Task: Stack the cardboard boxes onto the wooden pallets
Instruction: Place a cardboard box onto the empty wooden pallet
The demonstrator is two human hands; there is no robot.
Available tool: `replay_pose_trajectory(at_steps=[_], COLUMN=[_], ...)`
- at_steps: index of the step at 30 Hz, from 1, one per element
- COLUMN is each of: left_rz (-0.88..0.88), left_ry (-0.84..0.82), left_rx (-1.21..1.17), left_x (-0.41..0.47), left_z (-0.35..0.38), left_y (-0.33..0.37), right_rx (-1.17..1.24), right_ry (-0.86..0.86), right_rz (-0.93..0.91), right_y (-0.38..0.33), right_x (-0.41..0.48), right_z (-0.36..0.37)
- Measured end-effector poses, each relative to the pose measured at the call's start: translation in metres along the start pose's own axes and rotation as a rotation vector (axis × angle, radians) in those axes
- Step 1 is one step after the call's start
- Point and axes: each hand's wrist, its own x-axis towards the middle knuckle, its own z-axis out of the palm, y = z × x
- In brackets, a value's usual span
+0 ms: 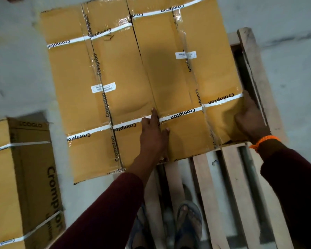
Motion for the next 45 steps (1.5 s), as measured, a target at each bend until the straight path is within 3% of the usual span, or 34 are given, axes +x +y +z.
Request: replay_pose_trajectory(at_steps=[4,7,10,12,14,28,34,45], left_rz=[0.020,0.029,-0.279,-0.555,-0.637,-0.232,-0.238,-0.283], left_ry=[-0.075,0.095,0.379,0.380,0.322,0.344,0.305,0.332], left_rx=[-0.036,-0.015,0.082,0.056,0.014,0.142,0.158,0.131], left_x=[-0.004,-0.010,-0.010,-0.008,-0.003,-0.012,-0.015,-0.028], left_z=[-0.010,-0.036,-0.078,-0.105,-0.119,-0.120,-0.125,-0.112], left_y=[-0.001,-0.031,-0.087,-0.115,-0.126,-0.165,-0.158,-0.161], right_rx=[-0.150,-0.190,-0.214,-0.285,-0.321,-0.260,-0.223,-0.320], right_ry=[0.058,0.118,0.132,0.111,0.113,0.128,0.101,-0.004], right_rz=[0.084,0.113,0.190,0.216,0.224,0.251,0.235,0.014], right_y=[-0.003,-0.003,0.005,0.008,0.007,0.020,0.023,0.028], right_x=[-0.013,-0.028,-0.035,-0.038,-0.041,-0.079,-0.072,-0.048], right_z=[0.016,0.022,0.023,0.027,0.030,0.030,0.026,-0.001])
